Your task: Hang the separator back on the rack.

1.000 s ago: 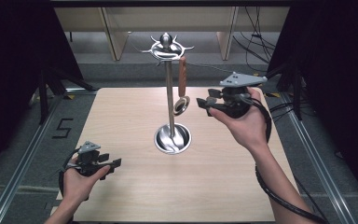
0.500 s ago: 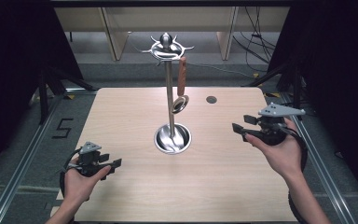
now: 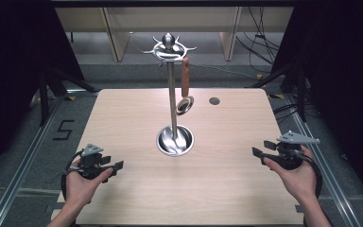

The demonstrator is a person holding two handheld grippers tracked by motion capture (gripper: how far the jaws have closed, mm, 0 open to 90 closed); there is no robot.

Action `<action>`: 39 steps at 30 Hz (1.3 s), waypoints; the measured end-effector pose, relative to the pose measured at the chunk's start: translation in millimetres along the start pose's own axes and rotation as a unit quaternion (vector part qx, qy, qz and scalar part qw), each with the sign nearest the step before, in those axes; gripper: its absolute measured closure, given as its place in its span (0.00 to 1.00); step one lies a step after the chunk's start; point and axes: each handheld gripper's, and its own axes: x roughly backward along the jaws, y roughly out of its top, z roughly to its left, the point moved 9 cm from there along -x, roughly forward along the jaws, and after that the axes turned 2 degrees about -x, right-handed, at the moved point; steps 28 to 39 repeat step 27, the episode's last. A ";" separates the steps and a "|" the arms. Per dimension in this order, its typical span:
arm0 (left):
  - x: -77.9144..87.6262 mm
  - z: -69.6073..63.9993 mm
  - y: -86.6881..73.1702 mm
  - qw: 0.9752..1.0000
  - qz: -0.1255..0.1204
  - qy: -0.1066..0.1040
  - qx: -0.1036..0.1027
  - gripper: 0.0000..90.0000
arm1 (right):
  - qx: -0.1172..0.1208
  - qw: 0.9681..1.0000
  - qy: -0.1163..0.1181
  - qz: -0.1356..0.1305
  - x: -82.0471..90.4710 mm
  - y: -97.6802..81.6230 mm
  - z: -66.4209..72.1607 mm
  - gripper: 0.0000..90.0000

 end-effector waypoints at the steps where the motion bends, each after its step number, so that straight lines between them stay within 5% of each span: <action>1: -1.1 -0.8 1.0 1.000 -0.006 0.001 0.007 0.44 | -0.002 1.000 0.000 0.004 -0.3 -3.5 -1.8 0.48; 6: -2.1 -0.1 1.4 1.000 -0.009 0.004 0.010 0.44 | -0.013 1.000 -0.004 0.008 -2.7 -19.6 -11.0 0.48; 7: -2.4 0.7 1.2 1.000 -0.008 0.006 0.010 0.44 | 0.002 1.000 -0.009 0.003 -3.5 -20.6 -15.9 0.48; 8: -0.8 1.4 -0.4 1.000 0.001 0.002 0.000 0.44 | -0.020 1.000 -0.005 0.005 -4.4 -24.0 -13.6 0.48; 10: -1.3 1.8 -0.5 1.000 0.001 0.001 -0.001 0.44 | -0.003 1.000 -0.013 0.003 -5.3 -27.0 -20.9 0.48; 20: -1.9 -0.6 -0.8 1.000 0.002 -0.004 -0.006 0.44 | -0.029 0.999 -0.032 0.014 -9.1 -44.9 -28.2 0.48; 39: -5.2 -0.9 -0.8 1.000 -0.001 -0.002 0.004 0.44 | -0.033 0.999 -0.032 0.011 -9.4 -45.6 -30.0 0.48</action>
